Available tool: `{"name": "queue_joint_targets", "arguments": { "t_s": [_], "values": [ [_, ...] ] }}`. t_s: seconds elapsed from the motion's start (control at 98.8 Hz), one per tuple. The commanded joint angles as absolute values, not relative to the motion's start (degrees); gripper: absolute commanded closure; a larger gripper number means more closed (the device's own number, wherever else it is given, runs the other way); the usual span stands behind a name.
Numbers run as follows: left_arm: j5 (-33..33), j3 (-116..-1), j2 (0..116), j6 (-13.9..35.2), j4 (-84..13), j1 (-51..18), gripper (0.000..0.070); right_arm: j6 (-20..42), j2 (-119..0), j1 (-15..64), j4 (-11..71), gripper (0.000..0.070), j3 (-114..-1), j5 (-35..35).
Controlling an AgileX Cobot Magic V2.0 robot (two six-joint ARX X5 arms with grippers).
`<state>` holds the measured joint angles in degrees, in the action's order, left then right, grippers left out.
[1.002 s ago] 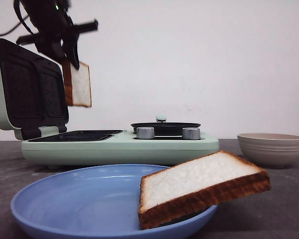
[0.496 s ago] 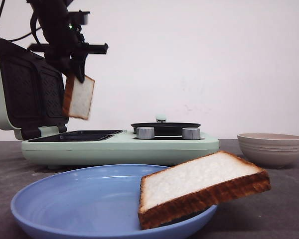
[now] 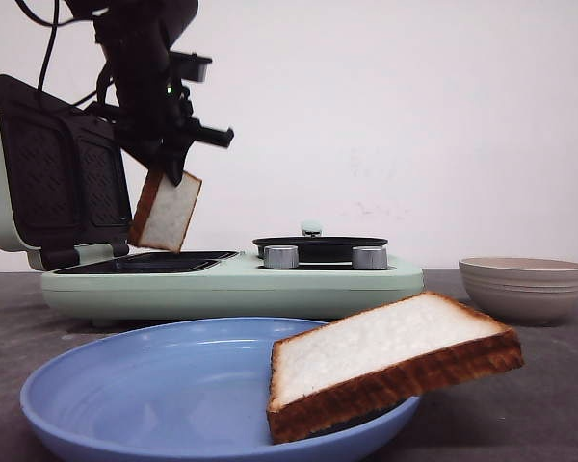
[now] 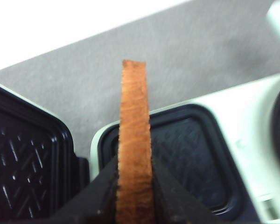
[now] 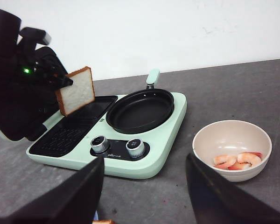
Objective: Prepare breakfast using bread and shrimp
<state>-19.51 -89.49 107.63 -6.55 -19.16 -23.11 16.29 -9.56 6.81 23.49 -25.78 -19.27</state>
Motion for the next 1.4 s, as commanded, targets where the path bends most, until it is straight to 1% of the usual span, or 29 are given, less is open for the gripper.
{"name": "queue_joint_targets", "arguments": {
  "t_s": [0.0,0.243,0.861,0.952,1.073,1.286,1.326,1.357,1.387],
  "values": [
    [-20.36,-90.50,108.64,-8.91,-18.35,-23.64,0.0697,15.57,-9.61,7.05,23.31,0.0361,-26.37,-19.03],
    [-21.41,-90.50,109.82,-11.18,-17.45,-23.66,0.0697,15.40,-9.61,7.05,23.29,0.0361,-26.37,-19.03],
    [-20.97,-90.50,113.91,-11.40,-16.27,-25.58,0.0697,14.52,-9.61,7.05,24.53,0.0361,-26.37,-17.91],
    [-20.95,-90.50,115.02,-12.05,-16.64,-25.69,0.0697,14.52,-9.61,7.05,24.56,0.0361,-26.37,-17.91],
    [-20.97,-90.50,116.22,-14.57,-17.61,-25.91,0.0697,14.52,-9.61,7.05,24.67,0.0361,-26.37,-17.93],
    [-20.29,-90.50,116.29,-13.89,-16.78,-25.91,0.0697,14.28,-9.61,7.05,24.93,0.0361,-26.37,-17.91],
    [-20.32,-90.50,116.29,-13.89,-16.58,-25.91,0.0681,14.31,-9.61,7.05,24.93,0.0361,-26.37,-17.89],
    [-20.32,-90.50,116.29,-13.87,-16.53,-25.91,0.0639,14.31,-9.61,7.05,24.93,0.0361,-26.37,-17.89],
    [-20.34,-90.50,116.29,-13.82,-16.49,-25.91,0.0571,14.31,-9.61,7.05,24.93,0.0361,-26.37,-17.87]
  ]
}}
